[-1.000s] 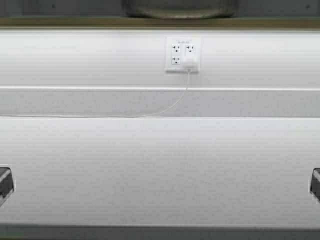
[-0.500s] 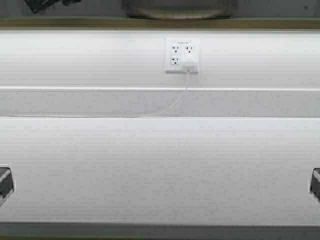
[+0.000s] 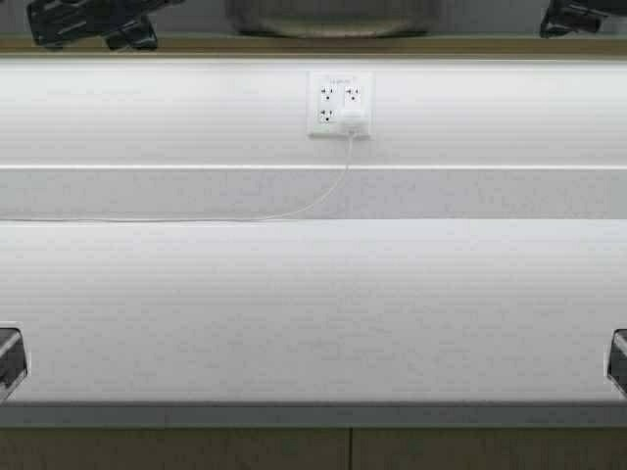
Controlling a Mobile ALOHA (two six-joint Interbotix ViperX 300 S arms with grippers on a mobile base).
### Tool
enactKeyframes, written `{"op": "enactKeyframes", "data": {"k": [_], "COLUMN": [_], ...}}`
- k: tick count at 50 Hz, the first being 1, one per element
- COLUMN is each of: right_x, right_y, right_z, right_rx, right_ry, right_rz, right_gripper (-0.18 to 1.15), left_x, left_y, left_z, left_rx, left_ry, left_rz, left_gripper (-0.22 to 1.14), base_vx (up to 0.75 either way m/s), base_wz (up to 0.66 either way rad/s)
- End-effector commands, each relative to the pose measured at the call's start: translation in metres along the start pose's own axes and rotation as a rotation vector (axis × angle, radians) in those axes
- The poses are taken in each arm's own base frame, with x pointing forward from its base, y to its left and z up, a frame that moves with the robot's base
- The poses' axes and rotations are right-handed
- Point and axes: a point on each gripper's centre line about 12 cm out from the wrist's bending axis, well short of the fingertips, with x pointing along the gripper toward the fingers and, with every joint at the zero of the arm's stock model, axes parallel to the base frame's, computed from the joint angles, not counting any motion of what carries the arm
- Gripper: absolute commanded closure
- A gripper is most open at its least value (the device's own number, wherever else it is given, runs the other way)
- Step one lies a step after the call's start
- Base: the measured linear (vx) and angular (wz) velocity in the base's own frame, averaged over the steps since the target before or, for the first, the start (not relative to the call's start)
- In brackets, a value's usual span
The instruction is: Open the cabinet, put the pot inside, then close it
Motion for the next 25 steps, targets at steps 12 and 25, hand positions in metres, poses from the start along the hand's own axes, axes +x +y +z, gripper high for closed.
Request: {"op": "enactKeyframes", "data": {"k": [12,25], "right_x": [0.003,0.004], "right_y": [0.001,-0.003], "right_z": [0.009,-0.002], "right_rx": [-0.061,-0.052], "right_ry": [-0.009,0.036], "right_rz": [-0.005,-0.023], "right_gripper": [0.9,0.9], "left_x": [-0.004,-0.011], "left_y": [-0.004,-0.004], "left_z": [0.007,0.009], "left_rx": [0.039,0.084], "left_ry": [-0.023,-0.022], "left_rz": [-0.014,-0.02], "left_gripper": [0.88,0.88], "base_vx": [-0.22,-0.27], "base_wz": [-0.09,-0.02]}}
